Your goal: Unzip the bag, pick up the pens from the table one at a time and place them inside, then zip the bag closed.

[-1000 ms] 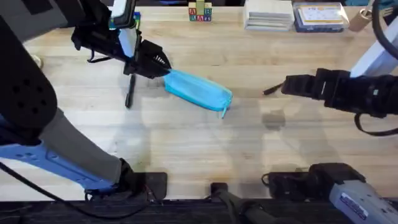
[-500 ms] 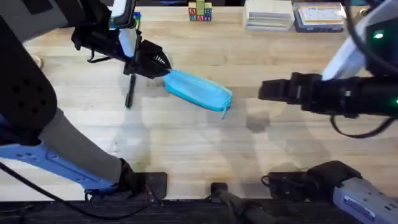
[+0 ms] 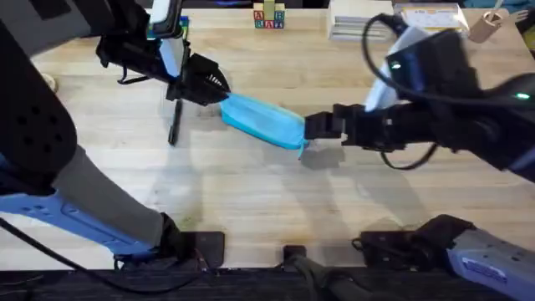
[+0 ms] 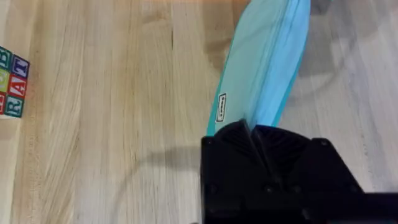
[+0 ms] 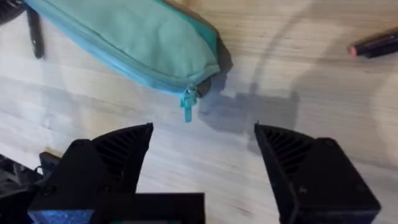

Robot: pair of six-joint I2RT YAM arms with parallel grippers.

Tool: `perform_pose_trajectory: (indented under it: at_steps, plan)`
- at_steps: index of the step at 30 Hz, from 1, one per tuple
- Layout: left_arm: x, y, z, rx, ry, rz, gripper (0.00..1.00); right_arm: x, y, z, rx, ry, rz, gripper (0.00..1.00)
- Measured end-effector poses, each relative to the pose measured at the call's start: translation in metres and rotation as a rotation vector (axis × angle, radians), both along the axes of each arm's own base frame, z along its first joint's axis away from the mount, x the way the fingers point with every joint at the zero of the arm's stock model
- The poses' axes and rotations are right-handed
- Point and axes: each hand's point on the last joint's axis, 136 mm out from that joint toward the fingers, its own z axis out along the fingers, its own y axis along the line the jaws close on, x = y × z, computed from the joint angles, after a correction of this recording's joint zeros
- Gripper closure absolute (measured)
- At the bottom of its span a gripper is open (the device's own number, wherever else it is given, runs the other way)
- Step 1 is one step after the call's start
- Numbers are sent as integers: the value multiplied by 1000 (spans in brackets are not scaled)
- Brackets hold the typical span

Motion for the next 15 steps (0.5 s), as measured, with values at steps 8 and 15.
perform_pose_trajectory:
  at_steps: [8, 15]
  plan:
    - [0, 0, 0, 0, 0, 0, 957, 17, 14, -27, -15, 43, 5, 5]
    - [0, 0, 0, 0, 0, 0, 957, 17, 14, -45, -42, 94, 4, 15]
